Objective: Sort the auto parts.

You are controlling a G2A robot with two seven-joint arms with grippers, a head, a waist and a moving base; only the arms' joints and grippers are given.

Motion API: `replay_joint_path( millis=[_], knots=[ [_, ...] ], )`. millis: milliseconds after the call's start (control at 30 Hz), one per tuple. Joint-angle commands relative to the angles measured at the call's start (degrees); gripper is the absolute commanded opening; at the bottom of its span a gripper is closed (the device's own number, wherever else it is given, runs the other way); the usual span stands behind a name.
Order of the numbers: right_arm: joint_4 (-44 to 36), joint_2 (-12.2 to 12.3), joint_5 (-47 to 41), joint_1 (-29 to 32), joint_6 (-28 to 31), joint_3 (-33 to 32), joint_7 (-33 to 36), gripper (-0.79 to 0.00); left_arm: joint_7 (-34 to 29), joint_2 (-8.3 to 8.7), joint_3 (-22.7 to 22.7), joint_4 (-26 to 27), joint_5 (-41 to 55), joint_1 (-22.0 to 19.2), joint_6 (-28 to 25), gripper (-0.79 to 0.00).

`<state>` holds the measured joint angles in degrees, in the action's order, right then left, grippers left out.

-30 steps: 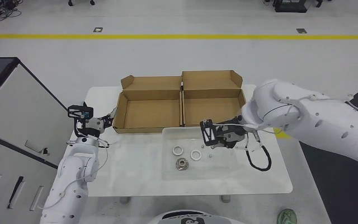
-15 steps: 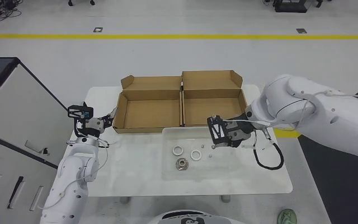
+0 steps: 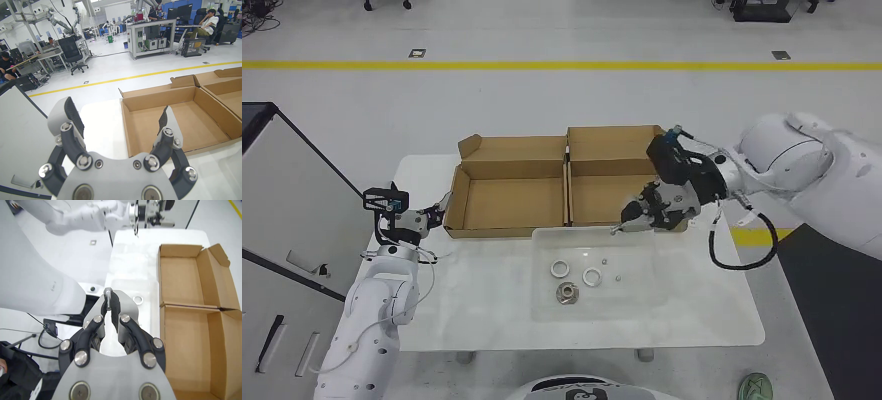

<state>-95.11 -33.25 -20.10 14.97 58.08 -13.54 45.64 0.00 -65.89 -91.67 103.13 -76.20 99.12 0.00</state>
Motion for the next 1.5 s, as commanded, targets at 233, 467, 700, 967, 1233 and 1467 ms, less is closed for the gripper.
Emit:
replay_joint_path(
  millis=[233, 467, 700, 967, 1233, 1467],
  knots=[
    [0.6, -5.1, -29.7, 2.6, -0.1, -2.7, 0.6, -0.785, 0.0, 0.0, 0.0, 0.0, 0.0, 0.0, 0.0, 0.0],
    [-1.3, -9.5, -41.1, 6.3, -0.1, -9.7, 0.7, -0.785, 0.0, 0.0, 0.0, 0.0, 0.0, 0.0, 0.0, 0.0],
    [-4.1, -13.0, -46.1, 11.6, -0.1, -17.3, 0.7, -0.785, 0.0, 0.0, 0.0, 0.0, 0.0, 0.0, 0.0, 0.0],
    [-6.8, -15.7, -48.2, 14.7, -0.3, -20.5, 0.9, -0.785, 0.0, 0.0, 0.0, 0.0, 0.0, 0.0, 0.0, 0.0],
    [-6.8, -15.7, -48.2, 14.7, -0.3, -20.5, 0.9, -0.785, 0.0, 0.0, 0.0, 0.0, 0.0, 0.0, 0.0, 0.0],
    [-6.8, -15.7, -48.2, 14.7, -0.3, -20.5, 0.9, -0.785, 0.0, 0.0, 0.0, 0.0, 0.0, 0.0, 0.0, 0.0]
  ],
)
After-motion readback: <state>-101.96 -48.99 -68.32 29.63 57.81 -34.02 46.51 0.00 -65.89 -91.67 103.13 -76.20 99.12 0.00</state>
